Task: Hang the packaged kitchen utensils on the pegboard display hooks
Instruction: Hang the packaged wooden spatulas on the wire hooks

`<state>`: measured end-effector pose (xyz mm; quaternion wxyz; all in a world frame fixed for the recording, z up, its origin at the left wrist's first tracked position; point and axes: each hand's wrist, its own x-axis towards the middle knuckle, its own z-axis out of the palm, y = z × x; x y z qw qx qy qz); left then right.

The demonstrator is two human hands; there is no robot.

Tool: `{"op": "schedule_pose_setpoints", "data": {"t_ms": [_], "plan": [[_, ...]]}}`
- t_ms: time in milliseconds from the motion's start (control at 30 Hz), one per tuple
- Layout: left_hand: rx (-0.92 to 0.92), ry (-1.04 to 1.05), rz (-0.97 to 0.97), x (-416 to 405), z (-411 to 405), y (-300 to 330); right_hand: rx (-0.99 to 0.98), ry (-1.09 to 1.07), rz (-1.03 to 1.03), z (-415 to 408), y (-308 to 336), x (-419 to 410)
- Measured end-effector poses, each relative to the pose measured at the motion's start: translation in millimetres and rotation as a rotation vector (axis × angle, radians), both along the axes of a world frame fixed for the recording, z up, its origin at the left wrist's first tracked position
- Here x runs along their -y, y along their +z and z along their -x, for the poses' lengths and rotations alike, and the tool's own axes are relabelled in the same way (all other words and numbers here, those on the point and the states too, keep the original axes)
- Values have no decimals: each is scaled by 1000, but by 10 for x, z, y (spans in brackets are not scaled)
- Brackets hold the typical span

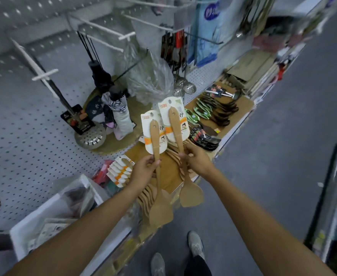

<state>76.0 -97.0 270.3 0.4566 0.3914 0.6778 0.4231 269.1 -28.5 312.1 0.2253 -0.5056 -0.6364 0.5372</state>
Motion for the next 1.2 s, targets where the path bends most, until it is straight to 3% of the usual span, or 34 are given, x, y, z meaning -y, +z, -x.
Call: {"op": "schedule_pose_setpoints", "data": {"t_ms": [567, 967, 1200], "plan": [[-88, -54, -277, -152, -794, 983, -116, -96, -218, -1280, 1029, 112], [-216, -72, -393, -792, -2503, 1482, -106, -110, -331, -3259, 1443, -569], [-233, -157, -343, -1360, -3352, 1566, -137, -187, -351, -4103, 1452, -1063]]}}
